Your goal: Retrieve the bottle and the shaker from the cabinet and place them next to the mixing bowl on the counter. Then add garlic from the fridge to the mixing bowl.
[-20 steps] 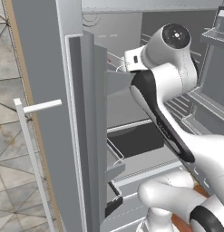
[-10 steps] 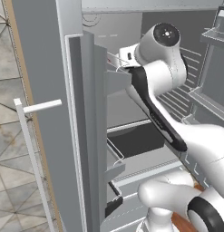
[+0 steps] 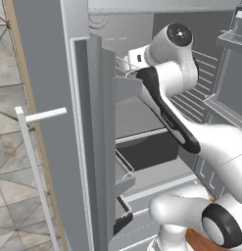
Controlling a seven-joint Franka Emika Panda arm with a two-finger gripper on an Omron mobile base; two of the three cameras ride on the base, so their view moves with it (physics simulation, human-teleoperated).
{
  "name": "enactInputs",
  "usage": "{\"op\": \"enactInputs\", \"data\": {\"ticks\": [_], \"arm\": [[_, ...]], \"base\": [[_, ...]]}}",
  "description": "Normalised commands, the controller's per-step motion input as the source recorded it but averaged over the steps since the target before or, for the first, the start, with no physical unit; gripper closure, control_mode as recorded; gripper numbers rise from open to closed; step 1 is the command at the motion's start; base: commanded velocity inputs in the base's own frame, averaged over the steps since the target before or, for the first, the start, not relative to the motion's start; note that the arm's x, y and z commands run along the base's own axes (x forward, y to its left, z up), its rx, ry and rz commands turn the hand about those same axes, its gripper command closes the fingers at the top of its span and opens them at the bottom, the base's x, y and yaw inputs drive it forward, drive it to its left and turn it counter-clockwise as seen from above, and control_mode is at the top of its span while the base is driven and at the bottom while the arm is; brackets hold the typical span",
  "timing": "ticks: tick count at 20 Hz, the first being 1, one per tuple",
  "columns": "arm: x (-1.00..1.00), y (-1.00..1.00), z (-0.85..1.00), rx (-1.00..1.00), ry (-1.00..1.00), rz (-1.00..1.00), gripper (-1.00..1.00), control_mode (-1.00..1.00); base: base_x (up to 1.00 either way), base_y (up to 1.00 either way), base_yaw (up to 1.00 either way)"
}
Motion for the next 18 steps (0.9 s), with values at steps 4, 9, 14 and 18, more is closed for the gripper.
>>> {"op": "enactInputs", "data": {"ticks": [4, 9, 14, 18], "arm": [[0.25, 0.0, -0.18, 0.0, 0.0, 0.03, -1.0, -1.0], [0.25, 0.01, -0.2, 0.0, 0.0, 0.02, -1.0, -1.0], [0.28, 0.0, -0.05, 0.0, 0.0, 0.01, -1.0, -1.0], [0.34, 0.08, -0.04, 0.0, 0.0, 0.01, -1.0, -1.0]], "base": [[0.0, 0.0, 0.0], [0.0, 0.0, 0.0], [0.0, 0.0, 0.0], [0.0, 0.0, 0.0]]}}
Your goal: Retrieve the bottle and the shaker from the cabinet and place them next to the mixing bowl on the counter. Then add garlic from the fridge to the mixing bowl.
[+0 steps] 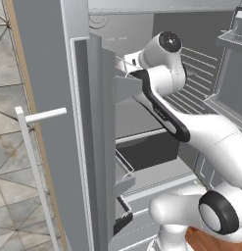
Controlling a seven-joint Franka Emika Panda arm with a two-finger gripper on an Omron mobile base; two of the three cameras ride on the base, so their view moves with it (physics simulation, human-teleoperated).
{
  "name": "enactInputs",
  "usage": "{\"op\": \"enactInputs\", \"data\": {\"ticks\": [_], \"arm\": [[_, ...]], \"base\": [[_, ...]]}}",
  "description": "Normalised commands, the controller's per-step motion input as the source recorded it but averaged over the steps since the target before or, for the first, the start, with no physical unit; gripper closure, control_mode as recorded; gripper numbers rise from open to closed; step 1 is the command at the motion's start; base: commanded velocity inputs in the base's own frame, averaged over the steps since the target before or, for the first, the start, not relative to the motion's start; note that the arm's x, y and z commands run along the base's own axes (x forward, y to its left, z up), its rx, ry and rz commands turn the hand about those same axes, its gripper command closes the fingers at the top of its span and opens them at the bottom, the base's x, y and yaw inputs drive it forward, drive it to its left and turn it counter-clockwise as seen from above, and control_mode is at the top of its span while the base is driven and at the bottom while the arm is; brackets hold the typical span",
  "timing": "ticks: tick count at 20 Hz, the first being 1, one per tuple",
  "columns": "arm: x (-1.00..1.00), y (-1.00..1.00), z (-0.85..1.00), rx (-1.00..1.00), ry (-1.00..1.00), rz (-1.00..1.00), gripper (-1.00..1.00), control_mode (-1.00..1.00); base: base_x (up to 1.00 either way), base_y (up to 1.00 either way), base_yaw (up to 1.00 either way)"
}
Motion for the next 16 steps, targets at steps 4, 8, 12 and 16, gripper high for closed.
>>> {"op": "enactInputs", "data": {"ticks": [4, 8, 12, 16], "arm": [[0.36, 0.18, -0.12, 0.0, 0.0, 0.02, -1.0, -1.0], [0.39, 0.16, -0.13, 0.0, 0.0, 0.02, -1.0, -1.0], [0.37, 0.01, -0.16, -0.01, 0.0, 0.03, -1.0, -1.0], [0.31, 0.0, -0.11, -0.03, 0.0, 0.01, -1.0, -1.0]], "base": [[0.0, 0.0, 0.0], [0.0, 0.0, 0.0], [0.0, 0.0, 0.0], [0.0, 0.0, 0.0]]}}
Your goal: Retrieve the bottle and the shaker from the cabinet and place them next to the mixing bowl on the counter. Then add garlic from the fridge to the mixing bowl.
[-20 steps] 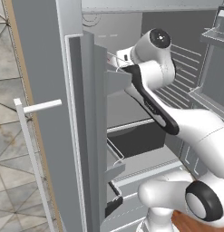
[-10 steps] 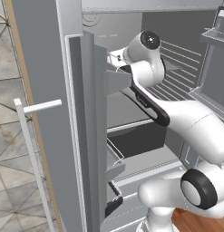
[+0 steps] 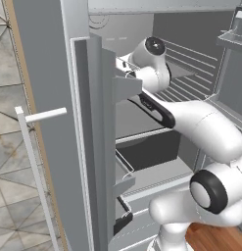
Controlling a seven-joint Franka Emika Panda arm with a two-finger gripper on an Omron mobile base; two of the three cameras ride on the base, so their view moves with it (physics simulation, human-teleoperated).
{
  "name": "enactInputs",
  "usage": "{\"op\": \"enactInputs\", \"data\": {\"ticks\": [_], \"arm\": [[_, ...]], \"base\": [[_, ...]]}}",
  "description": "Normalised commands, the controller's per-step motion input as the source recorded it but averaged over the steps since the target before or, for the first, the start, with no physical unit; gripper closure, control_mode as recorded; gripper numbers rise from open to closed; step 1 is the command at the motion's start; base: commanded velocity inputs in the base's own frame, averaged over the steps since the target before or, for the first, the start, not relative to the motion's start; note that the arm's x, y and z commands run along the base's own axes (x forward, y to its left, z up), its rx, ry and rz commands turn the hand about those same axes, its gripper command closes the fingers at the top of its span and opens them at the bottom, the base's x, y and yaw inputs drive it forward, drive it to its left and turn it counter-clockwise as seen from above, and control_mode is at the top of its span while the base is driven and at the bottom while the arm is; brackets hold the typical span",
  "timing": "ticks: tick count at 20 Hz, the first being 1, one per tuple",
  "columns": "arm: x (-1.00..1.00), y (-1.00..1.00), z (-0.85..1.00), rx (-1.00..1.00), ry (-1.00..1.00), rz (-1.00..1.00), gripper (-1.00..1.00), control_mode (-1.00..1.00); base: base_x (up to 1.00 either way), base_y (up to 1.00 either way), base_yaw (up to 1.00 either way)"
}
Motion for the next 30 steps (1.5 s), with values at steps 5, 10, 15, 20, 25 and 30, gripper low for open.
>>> {"op": "enactInputs", "data": {"ticks": [5, 10, 15, 20, 25, 30], "arm": [[0.32, 0.0, -0.03, -0.06, 0.0, 0.0, -1.0, -1.0], [0.37, 0.02, 0.0, -0.02, 0.0, 0.0, -1.0, -1.0], [0.36, 0.0, 0.0, 0.0, 0.0, 0.0, -1.0, -1.0], [0.35, 0.0, 0.0, 0.0, 0.0, 0.0, -1.0, -1.0], [0.29, 0.13, 0.0, 0.0, 0.0, 0.0, -1.0, -1.0], [0.25, 0.13, -0.06, 0.0, 0.0, 0.0, -1.0, -1.0]], "base": [[0.0, 0.0, 0.0], [0.0, 0.0, 0.0], [0.0, 0.0, 0.0], [0.0, 0.0, 0.0], [0.0, 0.0, 0.0], [0.0, 0.0, 0.0]]}}
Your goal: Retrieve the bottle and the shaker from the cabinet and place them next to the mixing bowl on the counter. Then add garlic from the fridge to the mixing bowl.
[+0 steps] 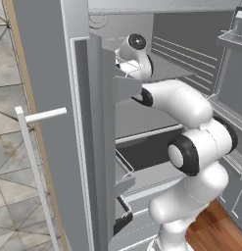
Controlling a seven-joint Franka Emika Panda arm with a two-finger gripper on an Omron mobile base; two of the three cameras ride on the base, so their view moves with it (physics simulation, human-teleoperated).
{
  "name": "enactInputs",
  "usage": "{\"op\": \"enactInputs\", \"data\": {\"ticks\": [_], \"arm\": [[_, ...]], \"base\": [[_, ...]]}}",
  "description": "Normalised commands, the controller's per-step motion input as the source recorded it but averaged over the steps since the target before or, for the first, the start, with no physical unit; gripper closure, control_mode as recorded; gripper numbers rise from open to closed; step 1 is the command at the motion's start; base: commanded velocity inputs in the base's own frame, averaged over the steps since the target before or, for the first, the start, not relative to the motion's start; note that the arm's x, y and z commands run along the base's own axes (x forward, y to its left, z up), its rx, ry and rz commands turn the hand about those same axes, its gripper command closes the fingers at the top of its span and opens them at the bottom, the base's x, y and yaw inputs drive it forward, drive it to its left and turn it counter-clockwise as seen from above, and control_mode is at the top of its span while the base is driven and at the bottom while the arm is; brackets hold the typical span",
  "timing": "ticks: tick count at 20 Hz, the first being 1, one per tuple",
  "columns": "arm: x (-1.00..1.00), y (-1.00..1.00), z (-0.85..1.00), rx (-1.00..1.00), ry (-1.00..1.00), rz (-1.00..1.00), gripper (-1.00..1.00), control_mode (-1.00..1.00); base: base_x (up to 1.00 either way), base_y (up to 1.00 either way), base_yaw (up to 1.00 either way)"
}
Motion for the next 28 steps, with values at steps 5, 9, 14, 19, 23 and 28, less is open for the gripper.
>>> {"op": "enactInputs", "data": {"ticks": [5, 9, 14, 19, 23, 28], "arm": [[0.21, 0.0, -0.23, 0.0, 0.0, 0.0, -1.0, -1.0], [0.22, 0.0, -0.14, 0.0, 0.0, 0.0, -1.0, -1.0], [0.25, 0.01, -0.07, 0.0, 0.0, 0.0, -1.0, -1.0], [0.28, 0.07, 0.0, 0.0, 0.0, 0.0, -1.0, -1.0], [0.2, 0.14, 0.0, 0.0, 0.0, 0.0, -1.0, -1.0], [0.16, 0.08, -0.05, 0.0, 0.0, 0.0, -1.0, -1.0]], "base": [[0.0, 0.0, 0.0], [0.0, 0.0, 0.0], [0.0, 0.0, 0.0], [0.0, 0.0, 0.0], [0.0, 0.0, 0.0], [0.0, 0.0, 0.0]]}}
